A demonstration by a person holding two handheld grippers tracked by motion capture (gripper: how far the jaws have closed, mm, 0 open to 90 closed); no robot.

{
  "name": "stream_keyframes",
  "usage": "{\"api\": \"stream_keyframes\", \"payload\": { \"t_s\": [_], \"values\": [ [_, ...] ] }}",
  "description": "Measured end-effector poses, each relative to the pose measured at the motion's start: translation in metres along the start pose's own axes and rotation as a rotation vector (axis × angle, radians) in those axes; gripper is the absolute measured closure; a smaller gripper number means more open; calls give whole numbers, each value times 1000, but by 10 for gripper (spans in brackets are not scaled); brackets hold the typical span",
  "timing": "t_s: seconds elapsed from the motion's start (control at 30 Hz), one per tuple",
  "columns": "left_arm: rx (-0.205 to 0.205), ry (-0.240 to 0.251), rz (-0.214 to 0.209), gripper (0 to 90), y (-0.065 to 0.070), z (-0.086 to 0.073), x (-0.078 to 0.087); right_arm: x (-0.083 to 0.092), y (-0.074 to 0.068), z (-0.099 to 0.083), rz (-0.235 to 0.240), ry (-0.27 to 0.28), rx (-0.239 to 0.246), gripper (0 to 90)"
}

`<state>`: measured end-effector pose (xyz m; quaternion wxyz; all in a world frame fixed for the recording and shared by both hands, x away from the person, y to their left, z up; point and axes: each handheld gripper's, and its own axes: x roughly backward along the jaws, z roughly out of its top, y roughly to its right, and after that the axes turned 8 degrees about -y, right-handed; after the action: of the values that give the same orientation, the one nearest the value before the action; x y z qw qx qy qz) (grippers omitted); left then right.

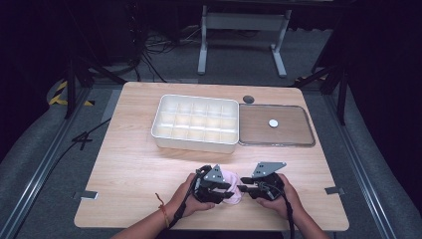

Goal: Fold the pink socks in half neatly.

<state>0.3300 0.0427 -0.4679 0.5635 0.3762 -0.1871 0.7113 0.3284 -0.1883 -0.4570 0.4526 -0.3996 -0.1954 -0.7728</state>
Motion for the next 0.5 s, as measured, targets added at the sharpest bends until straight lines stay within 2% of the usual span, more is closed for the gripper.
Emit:
{"api": "stream_keyframes", "payload": {
  "t_s": [0.07, 0.1, 0.17, 0.2, 0.23, 0.27, 0.3, 0.37, 0.4, 0.43, 0.5],
  "values": [
    [2, 17, 3, 604, 0, 0, 4, 7, 2, 1, -12, 38, -16, 693],
    [-5, 30, 7, 604, 0, 1, 8, 7, 2, 1, -12, 38, -16, 693],
    [-7, 54, 19, 555, 0, 2, 21, 12, 1, 3, -25, 76, -22, 702],
    [-13, 64, 31, 565, 0, 1, 32, 13, -1, 4, -26, 100, -16, 713],
    [-13, 64, 31, 584, 0, 1, 32, 13, -1, 4, -26, 100, -16, 713],
    [-22, 64, 40, 584, -1, -2, 39, 13, -2, 5, -25, 108, -7, 717],
    [-26, 62, 51, 624, -2, -4, 44, 12, -5, 6, -31, 111, 1, 722],
    [-38, 38, 100, 658, -5, -10, 50, 10, -9, 9, -34, 121, 19, 726],
    [-19, 19, 124, 651, -8, -14, 50, 9, -11, 10, -29, 123, 27, 723],
    [15, 11, 131, 635, -13, -19, 48, 8, -13, 12, -28, 120, 35, 715],
    [64, 5, 121, 576, -20, -27, 43, 2, -15, 14, -27, 103, 35, 667]
  ]
}}
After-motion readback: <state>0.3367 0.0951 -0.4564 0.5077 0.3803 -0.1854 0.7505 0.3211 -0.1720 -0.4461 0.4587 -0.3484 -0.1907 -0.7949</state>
